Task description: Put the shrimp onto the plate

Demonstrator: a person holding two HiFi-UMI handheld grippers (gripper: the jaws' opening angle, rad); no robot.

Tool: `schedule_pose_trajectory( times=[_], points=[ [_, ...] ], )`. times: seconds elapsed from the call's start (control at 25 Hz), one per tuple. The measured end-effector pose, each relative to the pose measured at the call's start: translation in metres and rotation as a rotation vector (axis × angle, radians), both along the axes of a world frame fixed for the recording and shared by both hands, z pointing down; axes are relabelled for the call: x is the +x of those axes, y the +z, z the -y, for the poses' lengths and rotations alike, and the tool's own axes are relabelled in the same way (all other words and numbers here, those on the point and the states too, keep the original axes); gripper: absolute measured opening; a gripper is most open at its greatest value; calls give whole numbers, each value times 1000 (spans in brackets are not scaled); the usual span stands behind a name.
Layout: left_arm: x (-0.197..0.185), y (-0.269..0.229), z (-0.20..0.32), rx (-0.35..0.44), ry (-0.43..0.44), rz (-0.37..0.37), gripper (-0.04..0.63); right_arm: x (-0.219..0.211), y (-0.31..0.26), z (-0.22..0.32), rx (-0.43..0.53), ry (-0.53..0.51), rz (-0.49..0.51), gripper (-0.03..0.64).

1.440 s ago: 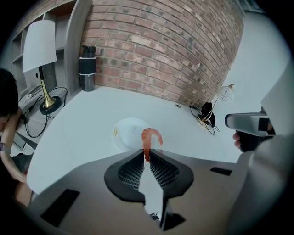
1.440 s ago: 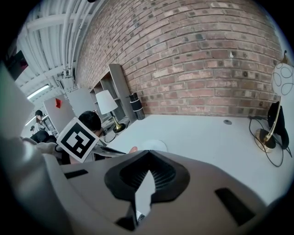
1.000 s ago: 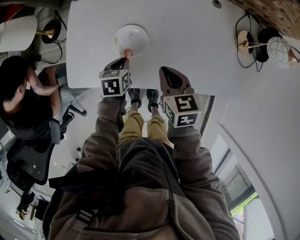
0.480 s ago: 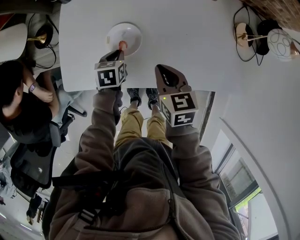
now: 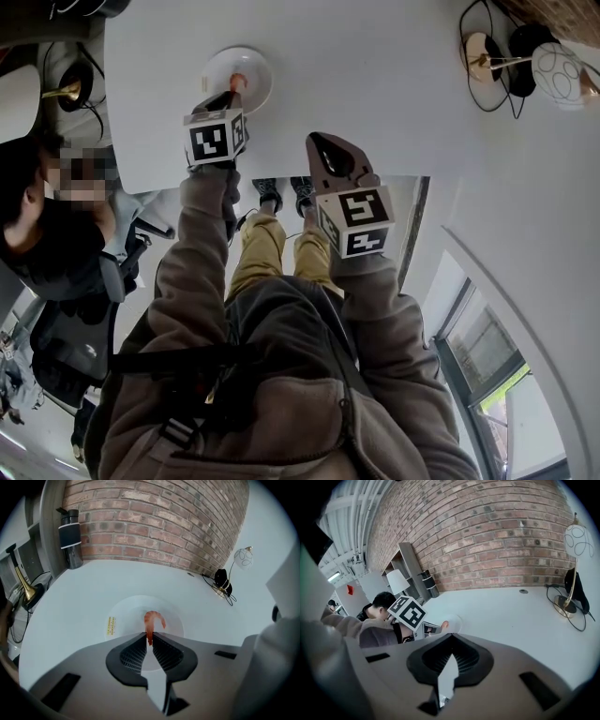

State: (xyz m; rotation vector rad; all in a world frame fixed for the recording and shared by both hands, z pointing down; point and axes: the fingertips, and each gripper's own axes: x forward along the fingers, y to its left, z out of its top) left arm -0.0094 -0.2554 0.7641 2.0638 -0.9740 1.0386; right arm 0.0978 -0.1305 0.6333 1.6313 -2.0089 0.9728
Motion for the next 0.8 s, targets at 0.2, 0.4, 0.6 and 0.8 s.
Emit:
schedule_pose_trajectory(
  times=[0.2, 0.4, 0.6, 0.8],
  points=[
    [3, 4, 2, -16, 15, 8, 38, -1, 3, -4, -8, 8, 0, 2],
    [4, 9, 1, -32, 35, 29, 38, 2, 4, -5, -13, 23, 2, 2],
    [4, 10, 1, -28, 47, 51, 38, 4, 5, -6, -15, 28, 1, 2],
    [8, 10, 2, -16, 89, 115, 38, 7, 3, -8, -15, 40, -1, 2]
  ],
)
